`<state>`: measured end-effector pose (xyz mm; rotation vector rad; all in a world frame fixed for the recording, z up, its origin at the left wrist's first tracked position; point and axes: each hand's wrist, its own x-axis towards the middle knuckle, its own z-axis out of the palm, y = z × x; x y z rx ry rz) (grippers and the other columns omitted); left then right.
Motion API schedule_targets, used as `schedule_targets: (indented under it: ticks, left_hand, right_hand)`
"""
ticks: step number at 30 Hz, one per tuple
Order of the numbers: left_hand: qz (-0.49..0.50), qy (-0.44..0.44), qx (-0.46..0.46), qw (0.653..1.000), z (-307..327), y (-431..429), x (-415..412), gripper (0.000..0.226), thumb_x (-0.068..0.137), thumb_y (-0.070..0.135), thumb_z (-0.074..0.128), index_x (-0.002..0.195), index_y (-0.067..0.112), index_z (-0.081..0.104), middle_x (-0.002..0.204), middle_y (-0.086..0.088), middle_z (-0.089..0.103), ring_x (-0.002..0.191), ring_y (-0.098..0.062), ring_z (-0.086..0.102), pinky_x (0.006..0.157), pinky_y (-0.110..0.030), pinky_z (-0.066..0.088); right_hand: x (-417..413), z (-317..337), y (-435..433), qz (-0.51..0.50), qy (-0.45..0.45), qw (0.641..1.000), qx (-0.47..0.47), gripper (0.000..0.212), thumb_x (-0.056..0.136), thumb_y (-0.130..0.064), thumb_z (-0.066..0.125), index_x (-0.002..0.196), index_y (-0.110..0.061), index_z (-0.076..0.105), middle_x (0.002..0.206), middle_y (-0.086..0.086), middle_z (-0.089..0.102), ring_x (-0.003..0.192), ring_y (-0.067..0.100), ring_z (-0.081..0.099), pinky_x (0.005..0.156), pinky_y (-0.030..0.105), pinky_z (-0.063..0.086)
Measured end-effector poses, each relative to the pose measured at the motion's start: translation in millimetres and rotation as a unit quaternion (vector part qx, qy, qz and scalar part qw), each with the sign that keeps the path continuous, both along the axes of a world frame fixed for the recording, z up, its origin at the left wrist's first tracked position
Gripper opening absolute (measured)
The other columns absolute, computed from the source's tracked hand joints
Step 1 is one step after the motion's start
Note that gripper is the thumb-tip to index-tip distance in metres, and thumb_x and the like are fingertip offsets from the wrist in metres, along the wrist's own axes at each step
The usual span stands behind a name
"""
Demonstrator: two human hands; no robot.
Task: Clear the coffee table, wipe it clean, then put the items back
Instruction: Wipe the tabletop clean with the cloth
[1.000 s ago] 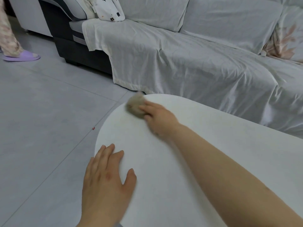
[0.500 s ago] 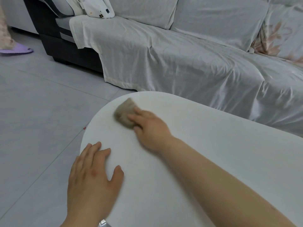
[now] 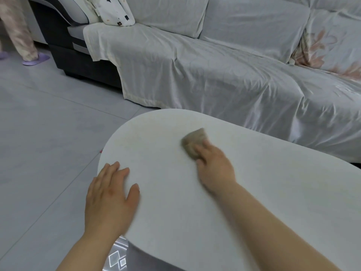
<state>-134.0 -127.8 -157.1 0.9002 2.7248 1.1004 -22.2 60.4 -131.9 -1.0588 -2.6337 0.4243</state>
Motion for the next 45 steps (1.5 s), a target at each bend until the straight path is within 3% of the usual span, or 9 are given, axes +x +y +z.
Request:
schedule_targets:
  ticks: [4, 11, 17, 21, 27, 31, 35, 38, 45]
  left_hand:
    - [-0.032, -0.009, 0.011, 0.999, 0, -18, 1, 0.042, 0.088, 0.016, 0.042, 0.13, 0.012, 0.04, 0.148, -0.006, 0.029, 0.14, -0.019, 0.015, 0.113, -0.033, 0.009]
    - [-0.084, -0.016, -0.025, 0.996, -2, -45, 7, 0.046, 0.092, 0.023, 0.033, 0.137, 0.019, 0.025, 0.153, 0.001, 0.014, 0.137, -0.004, -0.001, 0.114, -0.033, 0.002]
    - [-0.104, -0.03, 0.002, 0.994, 22, -49, 29, 0.041, 0.09, 0.023, 0.042, 0.13, 0.02, 0.038, 0.146, 0.0, 0.034, 0.139, -0.015, 0.015, 0.111, -0.028, 0.0]
    - [-0.205, -0.055, 0.06, 0.975, 46, -25, 57, 0.044, 0.087, 0.022, 0.049, 0.13, 0.022, 0.038, 0.143, 0.001, 0.038, 0.133, -0.015, 0.028, 0.11, -0.027, 0.016]
    - [-0.303, 0.011, -0.156, 0.94, 63, 37, 67, 0.057, 0.084, 0.013, 0.047, 0.136, 0.023, 0.026, 0.145, -0.004, 0.034, 0.132, -0.022, 0.03, 0.108, -0.032, 0.024]
    - [-0.304, 0.091, -0.175, 0.932, 67, 43, 67, 0.039, 0.078, 0.012, 0.052, 0.116, 0.022, 0.05, 0.117, -0.005, 0.053, 0.112, -0.024, 0.046, 0.091, -0.031, 0.034]
    - [-0.3, 0.029, -0.106, 0.947, 70, 27, 64, 0.013, 0.077, 0.014, 0.056, 0.086, 0.022, 0.061, 0.081, 0.009, 0.045, 0.098, -0.02, 0.049, 0.076, -0.025, 0.034]
    - [-0.309, -0.054, -0.025, 0.949, 78, 12, 65, 0.03, 0.074, 0.008, 0.061, 0.061, 0.033, 0.051, 0.079, 0.018, 0.049, 0.088, -0.014, 0.052, 0.071, -0.022, 0.038]
    - [-0.325, -0.105, 0.03, 0.939, 134, -16, 75, 0.028, 0.073, 0.011, 0.067, 0.061, 0.034, 0.057, 0.062, 0.013, 0.061, 0.062, 0.004, 0.055, 0.055, -0.007, 0.041]
  right_hand:
    - [1, -5, -72, 0.179, -0.01, 0.984, -0.006, 0.047, 0.088, -0.02, 0.044, 0.135, -0.026, 0.042, 0.153, 0.002, 0.028, 0.138, 0.022, 0.029, 0.114, 0.028, 0.02]
    - [61, 13, -43, 0.054, -0.049, 0.997, -0.03, 0.047, 0.093, -0.021, 0.043, 0.139, -0.029, 0.034, 0.155, -0.005, 0.017, 0.139, 0.013, 0.023, 0.112, 0.02, 0.016]
    - [91, 20, -92, 0.214, -0.059, 0.97, -0.096, 0.048, 0.087, -0.022, 0.053, 0.133, -0.029, 0.042, 0.154, -0.005, 0.02, 0.14, 0.011, 0.019, 0.111, 0.016, 0.009]
    - [124, 25, -92, 0.076, -0.002, 0.988, -0.134, 0.054, 0.085, -0.028, 0.059, 0.135, -0.024, 0.039, 0.149, 0.0, 0.032, 0.136, 0.014, 0.03, 0.111, 0.02, 0.019]
    - [128, 32, -89, -0.071, -0.025, 0.982, -0.173, 0.044, 0.083, -0.028, 0.06, 0.125, -0.022, 0.051, 0.114, 0.002, 0.06, 0.109, 0.02, 0.049, 0.094, 0.028, 0.039]
    - [123, 36, -90, -0.056, -0.058, 0.987, -0.136, 0.037, 0.082, -0.032, 0.059, 0.119, -0.025, 0.055, 0.118, 0.004, 0.056, 0.112, 0.021, 0.044, 0.093, 0.028, 0.036]
    - [120, 37, -91, -0.018, -0.077, 0.985, -0.155, 0.048, 0.081, -0.042, 0.059, 0.126, -0.027, 0.05, 0.127, 0.003, 0.051, 0.118, 0.023, 0.039, 0.098, 0.03, 0.032]
    - [120, 42, -94, 0.005, -0.005, 0.988, -0.157, 0.025, 0.079, -0.03, 0.063, 0.104, -0.024, 0.059, 0.123, 0.0, 0.053, 0.116, 0.018, 0.04, 0.095, 0.025, 0.031]
    - [137, 97, -95, 0.066, 0.115, 0.963, -0.236, 0.03, 0.081, -0.015, 0.063, 0.065, -0.033, 0.044, 0.065, -0.01, 0.052, 0.058, 0.003, 0.045, 0.054, 0.01, 0.036]
